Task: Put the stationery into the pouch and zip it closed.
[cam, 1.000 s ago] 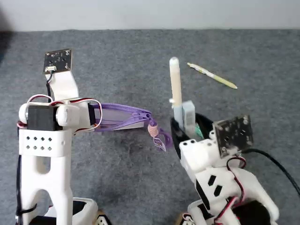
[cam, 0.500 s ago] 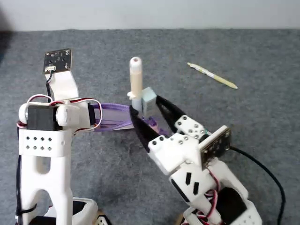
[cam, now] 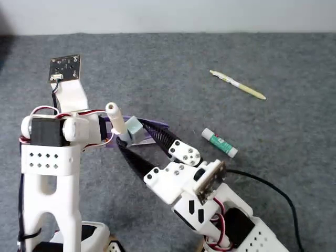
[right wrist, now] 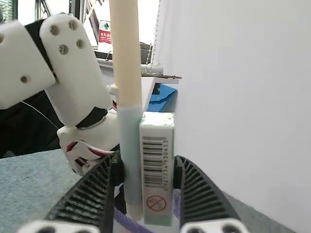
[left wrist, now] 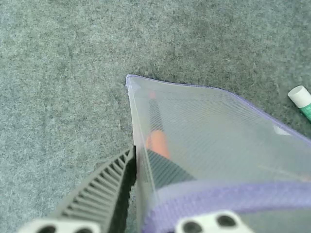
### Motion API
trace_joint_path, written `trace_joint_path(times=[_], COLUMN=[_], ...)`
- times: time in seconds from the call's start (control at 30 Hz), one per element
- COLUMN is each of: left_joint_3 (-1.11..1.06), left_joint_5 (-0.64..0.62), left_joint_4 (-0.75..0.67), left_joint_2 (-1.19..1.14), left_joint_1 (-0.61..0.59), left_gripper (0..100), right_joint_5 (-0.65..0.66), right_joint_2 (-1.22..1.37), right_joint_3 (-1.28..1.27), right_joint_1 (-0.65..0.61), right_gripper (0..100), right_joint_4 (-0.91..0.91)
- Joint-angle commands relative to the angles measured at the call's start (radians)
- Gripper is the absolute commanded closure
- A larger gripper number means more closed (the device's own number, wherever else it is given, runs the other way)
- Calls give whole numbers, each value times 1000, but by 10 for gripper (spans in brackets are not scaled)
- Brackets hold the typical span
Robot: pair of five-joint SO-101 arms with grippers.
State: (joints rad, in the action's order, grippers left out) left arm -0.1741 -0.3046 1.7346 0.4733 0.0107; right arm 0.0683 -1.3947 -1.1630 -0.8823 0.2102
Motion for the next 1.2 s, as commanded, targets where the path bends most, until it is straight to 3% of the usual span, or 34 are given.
trace_joint_path(times=[0.0, 0.23, 0.77, 1.0, 1.17], left_joint_3=[25, 25, 25, 28, 28], left_joint_5=[-14, -14, -14, -14, -14], left_joint_4=[15, 15, 11, 9, 9], left_joint_2=[-3, -3, -5, -9, -11], left_joint_1=[8, 8, 8, 8, 8], left_gripper=[988, 988, 988, 988, 988], right_joint_5=[18, 12, -55, -54, -54], right_joint_2=[7, 143, 246, 242, 240], right_joint_3=[-3, -2, -9, -9, -8], right_joint_1=[-10, 30, 33, 33, 33], right_gripper=[991, 991, 986, 814, 808], right_joint_4=[-64, -223, -107, -36, -33])
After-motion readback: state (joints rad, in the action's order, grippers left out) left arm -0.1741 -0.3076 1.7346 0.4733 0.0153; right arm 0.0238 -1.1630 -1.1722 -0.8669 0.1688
